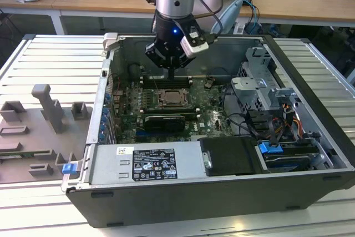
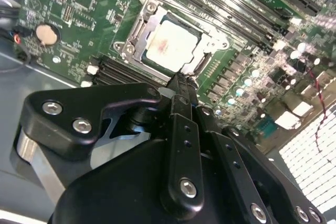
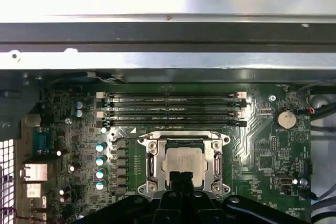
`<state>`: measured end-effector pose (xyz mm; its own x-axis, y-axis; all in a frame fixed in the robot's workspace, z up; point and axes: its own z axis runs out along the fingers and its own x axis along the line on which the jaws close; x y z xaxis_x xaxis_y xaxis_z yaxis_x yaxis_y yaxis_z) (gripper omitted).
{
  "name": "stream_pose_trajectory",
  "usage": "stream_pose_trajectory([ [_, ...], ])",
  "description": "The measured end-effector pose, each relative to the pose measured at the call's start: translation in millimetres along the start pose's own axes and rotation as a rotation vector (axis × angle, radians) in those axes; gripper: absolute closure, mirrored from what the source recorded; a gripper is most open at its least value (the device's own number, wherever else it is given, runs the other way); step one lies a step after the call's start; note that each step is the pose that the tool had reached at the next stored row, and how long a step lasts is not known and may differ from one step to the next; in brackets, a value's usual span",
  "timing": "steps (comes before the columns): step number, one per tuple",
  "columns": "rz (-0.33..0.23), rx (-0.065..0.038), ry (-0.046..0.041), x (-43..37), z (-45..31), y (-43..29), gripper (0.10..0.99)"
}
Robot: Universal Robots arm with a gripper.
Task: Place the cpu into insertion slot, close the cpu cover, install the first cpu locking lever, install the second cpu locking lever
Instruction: 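Install the first cpu locking lever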
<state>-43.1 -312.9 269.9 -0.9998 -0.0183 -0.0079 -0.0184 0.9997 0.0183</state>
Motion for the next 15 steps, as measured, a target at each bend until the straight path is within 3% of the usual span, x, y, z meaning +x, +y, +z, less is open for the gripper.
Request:
stream_pose_trajectory([
  [3,-0.022,-0.005,0.0003,5.0,0.6,0.0,0.98],
  [7,-0.026,-0.01,0.0002,22.8,1.5,0.3,0.98],
  [9,-0.027,-0.01,0.0002,38.7,1.9,0.6,0.98],
  [11,-0.028,-0.01,0.0002,45.5,2.2,0.8,0.98],
  [12,-0.028,-0.01,0.0003,52.7,2.6,1.0,0.98],
  [15,-0.029,-0.01,0.0002,59.9,3.8,2.4,0.98],
])
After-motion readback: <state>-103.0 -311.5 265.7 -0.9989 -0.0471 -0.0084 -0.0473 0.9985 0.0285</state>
